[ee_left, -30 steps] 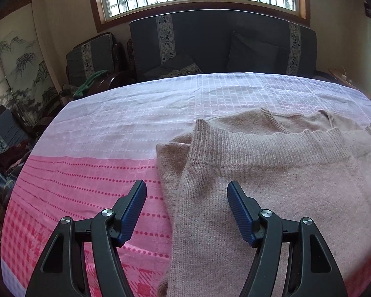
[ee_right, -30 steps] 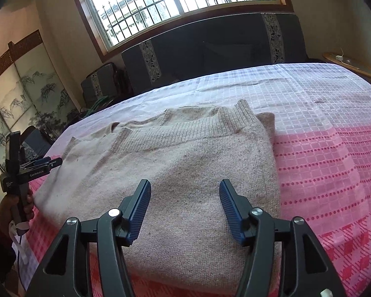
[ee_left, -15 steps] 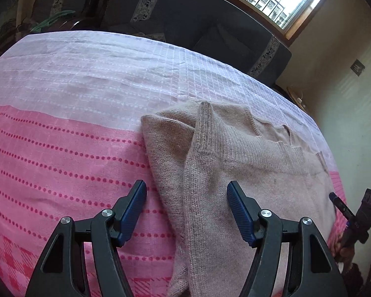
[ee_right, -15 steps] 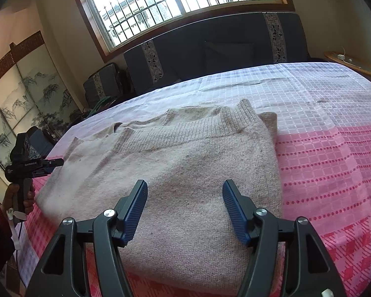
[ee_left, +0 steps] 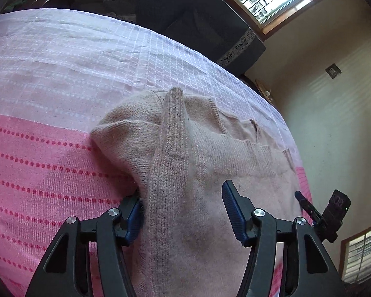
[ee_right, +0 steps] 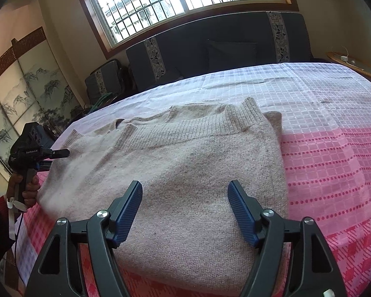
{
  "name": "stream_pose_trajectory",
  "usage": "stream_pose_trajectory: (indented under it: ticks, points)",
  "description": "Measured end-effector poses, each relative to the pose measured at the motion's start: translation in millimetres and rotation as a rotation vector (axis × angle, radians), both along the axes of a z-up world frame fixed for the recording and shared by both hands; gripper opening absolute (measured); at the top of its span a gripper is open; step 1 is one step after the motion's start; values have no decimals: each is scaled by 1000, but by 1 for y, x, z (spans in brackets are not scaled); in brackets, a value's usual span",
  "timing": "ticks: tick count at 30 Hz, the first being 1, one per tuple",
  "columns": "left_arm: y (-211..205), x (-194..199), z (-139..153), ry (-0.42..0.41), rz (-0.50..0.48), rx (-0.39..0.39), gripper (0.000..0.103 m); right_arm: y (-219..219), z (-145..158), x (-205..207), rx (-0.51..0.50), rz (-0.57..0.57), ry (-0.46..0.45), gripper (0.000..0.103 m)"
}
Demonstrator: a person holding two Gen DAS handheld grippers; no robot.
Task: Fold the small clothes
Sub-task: 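Grasp the folded sweater side edge with the left gripper, then lift and fold the held side over the sweater with the left gripper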
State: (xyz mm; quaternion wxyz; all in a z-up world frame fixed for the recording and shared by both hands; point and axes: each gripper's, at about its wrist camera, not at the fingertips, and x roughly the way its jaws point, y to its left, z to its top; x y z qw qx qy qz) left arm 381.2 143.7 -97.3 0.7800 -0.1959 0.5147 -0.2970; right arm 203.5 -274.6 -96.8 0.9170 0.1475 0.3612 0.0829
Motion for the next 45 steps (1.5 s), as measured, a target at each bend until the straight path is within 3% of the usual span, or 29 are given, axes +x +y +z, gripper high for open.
stream_pose_trajectory:
  ticks: [9, 11, 12, 15, 22, 26, 32, 36, 45]
  points:
    - [-4, 9, 2, -3, -47, 30, 60, 1, 0, 1, -5, 5, 3, 72]
    - [-10, 7, 2, -25, -18, 111, 35, 2, 0, 0, -6, 5, 3, 72]
    - [-14, 4, 4, -44, -3, 155, 30, 2, 0, 0, -5, 5, 3, 72]
    - [-20, -8, 9, -104, 39, 208, 30, 1, 0, 0, -1, 6, 2, 73]
    - [-22, -19, 23, -63, 172, 203, 29, -9, 0, -2, 45, -19, -22, 73]
    - [-24, -21, 35, 14, 245, 180, 29, -13, 0, -2, 73, -25, -31, 73]
    - [-42, -29, 57, 6, 275, 251, 28, -16, -3, -1, 109, -5, -28, 75]
    - [-50, -33, 69, 19, 305, 252, 28, -20, -7, 4, 140, 9, -7, 76]
    - [-91, -45, 110, 15, 310, 231, 28, 2, -11, 15, 12, 49, 58, 86]
